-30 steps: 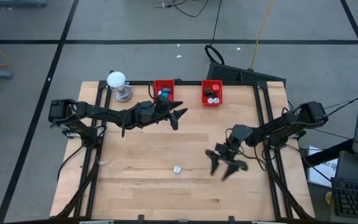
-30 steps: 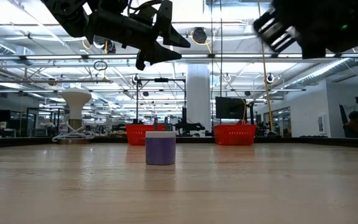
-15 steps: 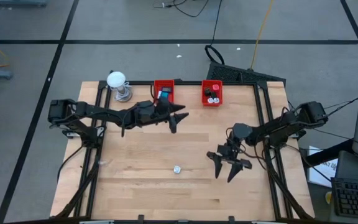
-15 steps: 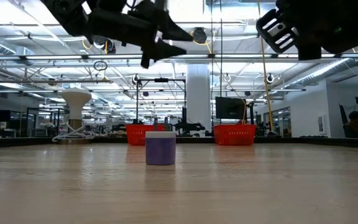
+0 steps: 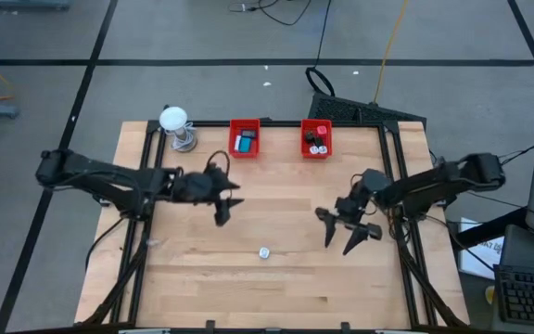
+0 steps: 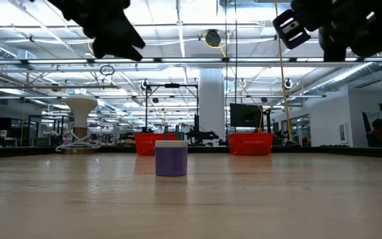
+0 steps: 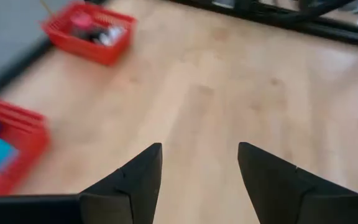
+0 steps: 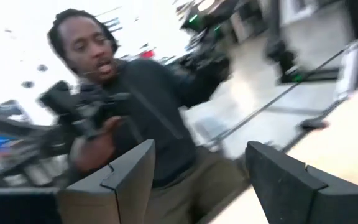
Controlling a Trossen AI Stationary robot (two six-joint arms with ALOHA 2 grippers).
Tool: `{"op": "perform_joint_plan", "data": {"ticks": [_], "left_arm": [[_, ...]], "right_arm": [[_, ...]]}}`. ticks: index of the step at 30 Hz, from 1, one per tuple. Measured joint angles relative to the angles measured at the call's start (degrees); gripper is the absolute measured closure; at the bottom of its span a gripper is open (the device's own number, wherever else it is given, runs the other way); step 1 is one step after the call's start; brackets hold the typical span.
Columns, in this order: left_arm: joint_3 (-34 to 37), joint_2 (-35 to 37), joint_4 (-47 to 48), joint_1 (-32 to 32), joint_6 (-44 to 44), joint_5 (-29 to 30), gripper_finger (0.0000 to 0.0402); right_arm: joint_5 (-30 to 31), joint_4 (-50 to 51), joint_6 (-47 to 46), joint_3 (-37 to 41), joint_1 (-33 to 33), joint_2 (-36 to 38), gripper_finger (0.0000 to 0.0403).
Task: Pick & Place Office items
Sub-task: Put the purple charger adapter into the right red basket
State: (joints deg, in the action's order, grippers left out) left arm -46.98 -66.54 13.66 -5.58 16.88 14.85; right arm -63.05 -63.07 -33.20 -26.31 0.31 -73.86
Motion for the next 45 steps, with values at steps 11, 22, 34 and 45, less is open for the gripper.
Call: {"op": "perform_joint_plan", "data": {"ticks": [11, 22, 34, 45], "left_arm": [[-0.06, -5.79, -8.88, -10.64, 10.60, -1.08, 0.0188], [-0.04, -15.86, -19.88, -12.46, 5.50, -2.07, 0.0188], [-0.04, -31.77, -26.35, -14.96, -6.54, -8.18, 0.0188], [-0.13, -36.48, -30.30, -14.65, -8.66, -5.86, 0.0188]], "right_arm": [[19.65, 0.11, 14.58, 15.52, -5.18, 18.85, 0.0165], [31.74, -0.12, 19.33, 22.43, -5.22, 28.92, 0.0165], [31.76, 1.31, 19.09, 22.48, -5.22, 29.25, 0.0165], [31.76, 1.23, 19.11, 22.57, -5.22, 29.17, 0.0165]]}}
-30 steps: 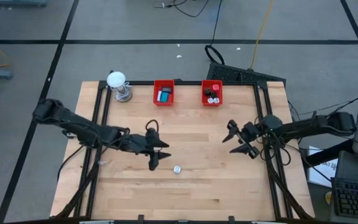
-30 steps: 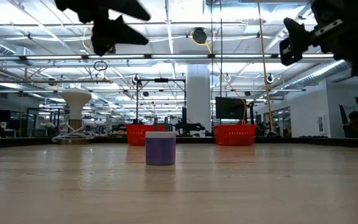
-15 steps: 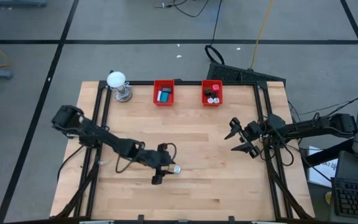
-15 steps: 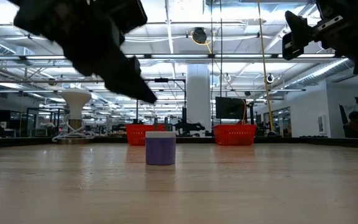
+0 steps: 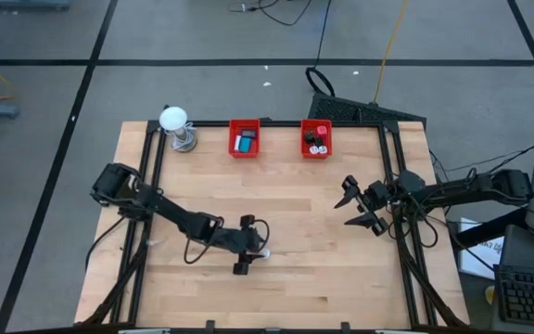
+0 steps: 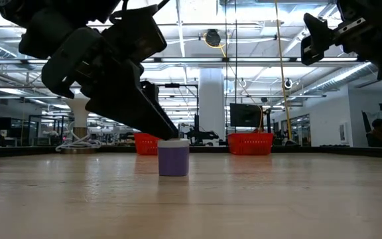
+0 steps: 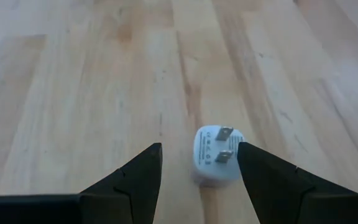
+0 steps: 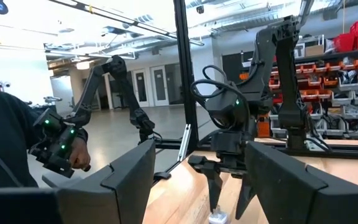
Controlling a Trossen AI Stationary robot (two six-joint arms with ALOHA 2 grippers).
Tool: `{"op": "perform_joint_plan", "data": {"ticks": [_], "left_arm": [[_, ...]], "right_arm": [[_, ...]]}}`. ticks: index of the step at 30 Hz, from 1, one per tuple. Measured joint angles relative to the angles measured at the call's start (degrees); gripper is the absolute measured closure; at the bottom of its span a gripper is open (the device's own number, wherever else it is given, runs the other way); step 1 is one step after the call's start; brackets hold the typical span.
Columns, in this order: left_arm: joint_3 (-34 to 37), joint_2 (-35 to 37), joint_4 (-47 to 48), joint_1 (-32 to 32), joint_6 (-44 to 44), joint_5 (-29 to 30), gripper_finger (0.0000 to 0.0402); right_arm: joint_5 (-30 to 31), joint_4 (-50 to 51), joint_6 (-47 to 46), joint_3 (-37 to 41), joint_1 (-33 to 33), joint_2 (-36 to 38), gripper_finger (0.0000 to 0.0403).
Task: Pick & Place Office items
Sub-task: Put the purple charger adapter into the right red basket
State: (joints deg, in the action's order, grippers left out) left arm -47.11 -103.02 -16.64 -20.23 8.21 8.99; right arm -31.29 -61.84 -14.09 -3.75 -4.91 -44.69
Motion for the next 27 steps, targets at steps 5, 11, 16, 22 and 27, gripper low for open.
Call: {"op": "perform_joint_plan", "data": {"ticks": [5, 11, 16, 22, 27], "left_arm": [[0.00, -0.90, -1.92, 0.01, -0.54, -0.14, 0.0188], [0.02, -0.90, -2.06, 0.07, 0.46, 0.03, 0.0188], [0.17, -0.09, -3.28, 0.07, 1.43, -0.63, 0.0188], [-0.06, 0.95, -4.26, 0.07, 1.95, -3.03, 0.0188], [0.04, 0.42, 0.82, -0.02, 4.07, -2.16, 0.0188]], "right_arm": [[0.02, 0.62, 0.01, 0.00, 0.00, -0.06, 0.0165], [0.02, 1.11, 0.00, 0.00, 0.00, -0.20, 0.0165], [0.00, 1.30, -0.09, 0.02, 0.00, -0.19, 0.0165], [0.02, 1.89, -0.01, 0.04, 0.00, -0.25, 0.0165], [0.00, 2.12, -0.17, 0.04, 0.00, -0.24, 0.0165]]}}
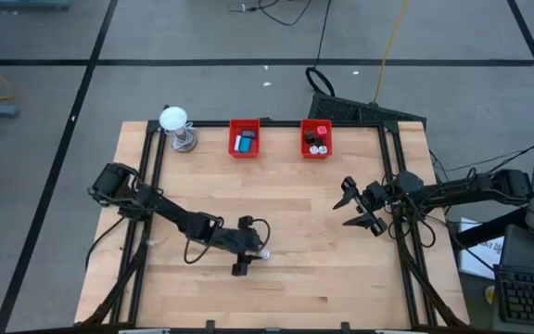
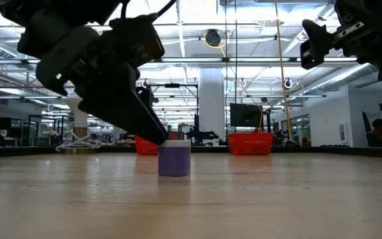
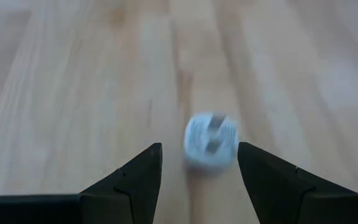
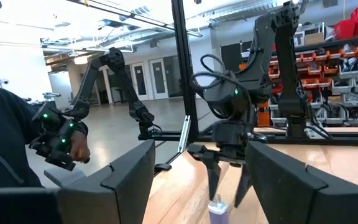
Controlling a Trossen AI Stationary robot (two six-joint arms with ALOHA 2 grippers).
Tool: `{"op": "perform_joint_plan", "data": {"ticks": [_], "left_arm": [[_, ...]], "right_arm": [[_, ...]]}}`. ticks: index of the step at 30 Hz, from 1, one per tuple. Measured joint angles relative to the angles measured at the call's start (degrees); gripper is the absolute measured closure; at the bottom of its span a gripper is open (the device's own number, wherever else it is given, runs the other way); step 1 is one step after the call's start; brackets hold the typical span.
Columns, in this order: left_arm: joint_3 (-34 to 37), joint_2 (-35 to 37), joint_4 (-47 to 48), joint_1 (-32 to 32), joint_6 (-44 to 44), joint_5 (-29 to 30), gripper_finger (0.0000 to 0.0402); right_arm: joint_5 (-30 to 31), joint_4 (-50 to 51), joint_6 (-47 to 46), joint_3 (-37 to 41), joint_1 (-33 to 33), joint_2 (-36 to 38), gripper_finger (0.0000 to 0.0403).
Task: Pick & Place Office items
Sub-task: Put the purple charger adapter into the right red basket
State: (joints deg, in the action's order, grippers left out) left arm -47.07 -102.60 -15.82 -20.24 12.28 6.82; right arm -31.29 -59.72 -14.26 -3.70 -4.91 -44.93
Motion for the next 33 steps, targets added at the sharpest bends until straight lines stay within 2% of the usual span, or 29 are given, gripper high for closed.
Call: {"op": "perform_joint_plan", "data": {"ticks": [4, 10, 21, 30, 33], "left_arm": [[0.00, -0.16, 0.97, -0.20, 1.83, 2.70, 0.0188], [-0.04, -1.97, 1.05, -1.04, 1.78, 2.71, 0.0188], [-0.09, -10.33, -12.09, -0.51, -1.38, 3.85, 0.0188], [-0.07, -10.79, -14.71, 0.66, -3.15, 3.84, 0.0190], [-0.07, -10.81, -14.73, 0.90, -2.71, 4.49, 0.0209]], "right_arm": [[0.02, 0.04, 0.00, 0.00, 0.00, 0.00, 0.0165], [0.00, 0.04, 0.00, 0.00, 0.00, 0.00, 0.0165], [0.00, 0.02, 0.02, 0.00, 0.02, 0.02, 0.0165], [0.00, 0.02, 0.17, 0.00, 0.02, 0.00, 0.0165], [0.04, 0.02, 0.17, 0.00, 0.02, 0.00, 0.0165]]}}
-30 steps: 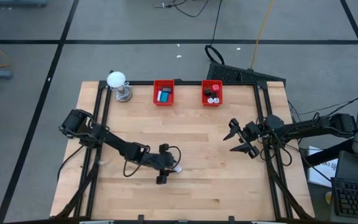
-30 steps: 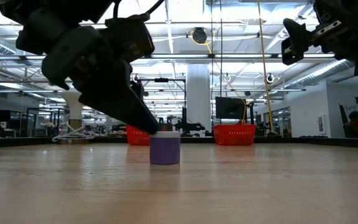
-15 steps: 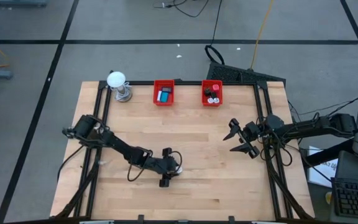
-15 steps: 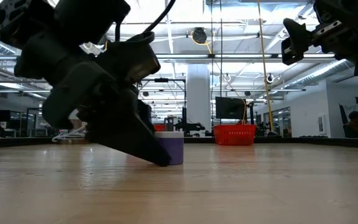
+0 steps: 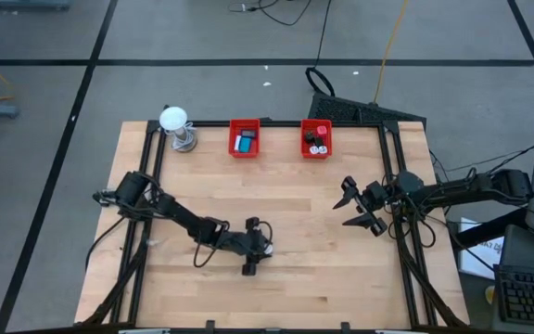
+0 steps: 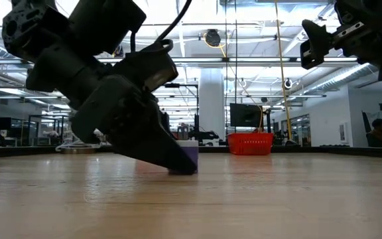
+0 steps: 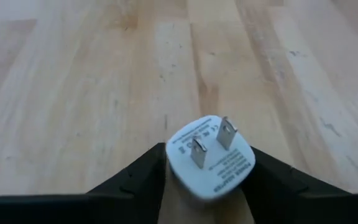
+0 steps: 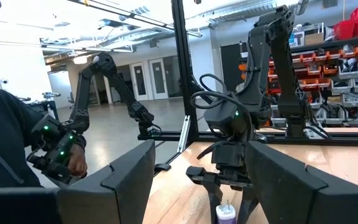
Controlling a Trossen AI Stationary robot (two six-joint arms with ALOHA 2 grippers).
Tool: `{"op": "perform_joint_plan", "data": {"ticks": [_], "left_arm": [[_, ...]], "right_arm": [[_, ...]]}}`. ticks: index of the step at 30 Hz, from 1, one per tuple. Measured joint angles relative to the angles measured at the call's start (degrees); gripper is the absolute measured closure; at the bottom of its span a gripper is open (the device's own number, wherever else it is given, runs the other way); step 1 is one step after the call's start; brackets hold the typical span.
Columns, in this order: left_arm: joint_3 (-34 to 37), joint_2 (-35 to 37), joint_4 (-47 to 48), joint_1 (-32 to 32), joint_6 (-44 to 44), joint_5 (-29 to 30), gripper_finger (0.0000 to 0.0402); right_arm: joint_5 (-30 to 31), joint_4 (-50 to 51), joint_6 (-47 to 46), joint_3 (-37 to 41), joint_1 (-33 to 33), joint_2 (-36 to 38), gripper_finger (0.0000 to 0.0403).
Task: Pick & Place Office items
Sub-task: Put the purple charger adapter into the right red basket
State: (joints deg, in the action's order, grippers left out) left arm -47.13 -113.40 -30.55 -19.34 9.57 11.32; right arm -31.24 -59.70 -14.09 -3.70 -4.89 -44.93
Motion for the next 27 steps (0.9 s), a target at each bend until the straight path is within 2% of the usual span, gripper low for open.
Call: {"op": "perform_joint_plan", "data": {"ticks": [4, 9, 12, 16, 18, 23, 27], "left_arm": [[0.02, 0.00, 0.01, 0.50, 2.30, 1.72, 0.0253], [-0.96, -0.01, -0.01, 1.48, 7.29, 2.97, 0.0253], [-3.02, 0.00, -0.17, 2.04, 6.66, -0.56, 0.0253], [-7.11, 0.00, 1.86, 3.14, 5.13, -8.86, 0.0253], [-9.92, 0.05, 5.12, 4.03, 5.09, -15.41, 0.0253], [-16.46, 0.07, 13.02, 6.70, 4.52, -34.37, 0.0253], [-20.39, 0.11, 15.40, 9.86, 10.27, -47.19, 0.0253]], "right_arm": [[4.96, 0.22, 0.05, 0.00, 0.11, 0.02, 0.0165], [14.52, 6.17, 1.63, -0.54, 2.23, 0.03, 0.0165], [18.87, 15.38, 4.73, -2.60, 4.67, -0.09, 0.0165], [25.37, 23.86, 8.63, -7.23, 7.68, -1.32, 0.0165], [25.97, 27.00, 11.20, -8.85, 8.95, -3.35, 0.0165], [26.75, 26.44, 22.19, -12.69, 12.45, -9.93, 0.0165], [26.75, 24.49, 29.18, -16.26, 15.89, -16.33, 0.0165]]}}
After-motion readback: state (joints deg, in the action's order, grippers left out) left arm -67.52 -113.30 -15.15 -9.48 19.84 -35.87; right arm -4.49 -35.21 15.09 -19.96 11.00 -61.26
